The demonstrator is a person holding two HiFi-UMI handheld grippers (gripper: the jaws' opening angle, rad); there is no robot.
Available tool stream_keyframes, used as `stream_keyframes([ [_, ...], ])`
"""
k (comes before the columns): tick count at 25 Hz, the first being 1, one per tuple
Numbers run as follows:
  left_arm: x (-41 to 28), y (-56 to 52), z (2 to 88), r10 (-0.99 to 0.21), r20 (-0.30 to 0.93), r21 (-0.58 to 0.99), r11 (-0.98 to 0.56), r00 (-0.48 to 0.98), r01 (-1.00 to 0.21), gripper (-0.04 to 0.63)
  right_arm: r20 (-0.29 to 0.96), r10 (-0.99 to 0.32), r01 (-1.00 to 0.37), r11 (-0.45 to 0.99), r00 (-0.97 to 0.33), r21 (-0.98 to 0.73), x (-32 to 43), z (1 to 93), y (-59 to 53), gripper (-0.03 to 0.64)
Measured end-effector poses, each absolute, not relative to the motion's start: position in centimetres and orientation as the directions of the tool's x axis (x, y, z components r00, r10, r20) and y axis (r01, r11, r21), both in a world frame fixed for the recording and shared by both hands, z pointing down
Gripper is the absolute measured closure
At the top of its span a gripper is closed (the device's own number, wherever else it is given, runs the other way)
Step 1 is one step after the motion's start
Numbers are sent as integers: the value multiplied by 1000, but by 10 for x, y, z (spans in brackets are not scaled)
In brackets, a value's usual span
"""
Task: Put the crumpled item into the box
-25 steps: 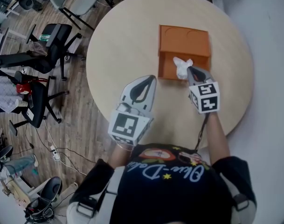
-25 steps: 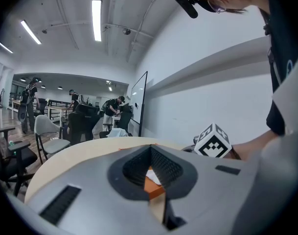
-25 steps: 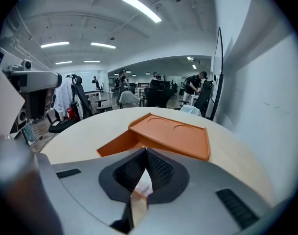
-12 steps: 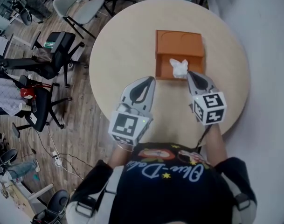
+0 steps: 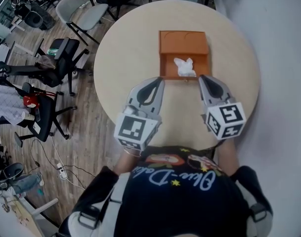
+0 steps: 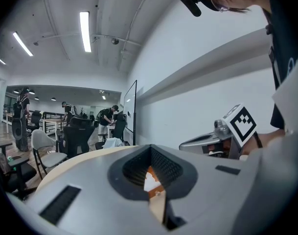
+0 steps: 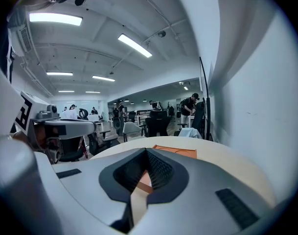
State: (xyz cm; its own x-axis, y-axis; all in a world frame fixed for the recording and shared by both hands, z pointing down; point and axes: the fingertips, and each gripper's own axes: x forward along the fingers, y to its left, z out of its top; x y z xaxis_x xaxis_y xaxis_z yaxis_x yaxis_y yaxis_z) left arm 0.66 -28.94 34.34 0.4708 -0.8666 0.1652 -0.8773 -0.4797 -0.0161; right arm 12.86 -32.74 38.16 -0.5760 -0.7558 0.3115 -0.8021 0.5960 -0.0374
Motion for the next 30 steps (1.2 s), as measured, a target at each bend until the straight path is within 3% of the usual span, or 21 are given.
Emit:
stream_keyframes([
  [13, 21, -268, 336, -860, 151, -34, -497, 487, -867, 604, 205, -769, -792, 607, -605, -64, 134, 347, -290, 617],
  [30, 14, -259, 338, -861, 158, -24, -493, 484, -870, 604, 202, -771, -794, 603, -604, -72, 130, 340, -282, 618],
])
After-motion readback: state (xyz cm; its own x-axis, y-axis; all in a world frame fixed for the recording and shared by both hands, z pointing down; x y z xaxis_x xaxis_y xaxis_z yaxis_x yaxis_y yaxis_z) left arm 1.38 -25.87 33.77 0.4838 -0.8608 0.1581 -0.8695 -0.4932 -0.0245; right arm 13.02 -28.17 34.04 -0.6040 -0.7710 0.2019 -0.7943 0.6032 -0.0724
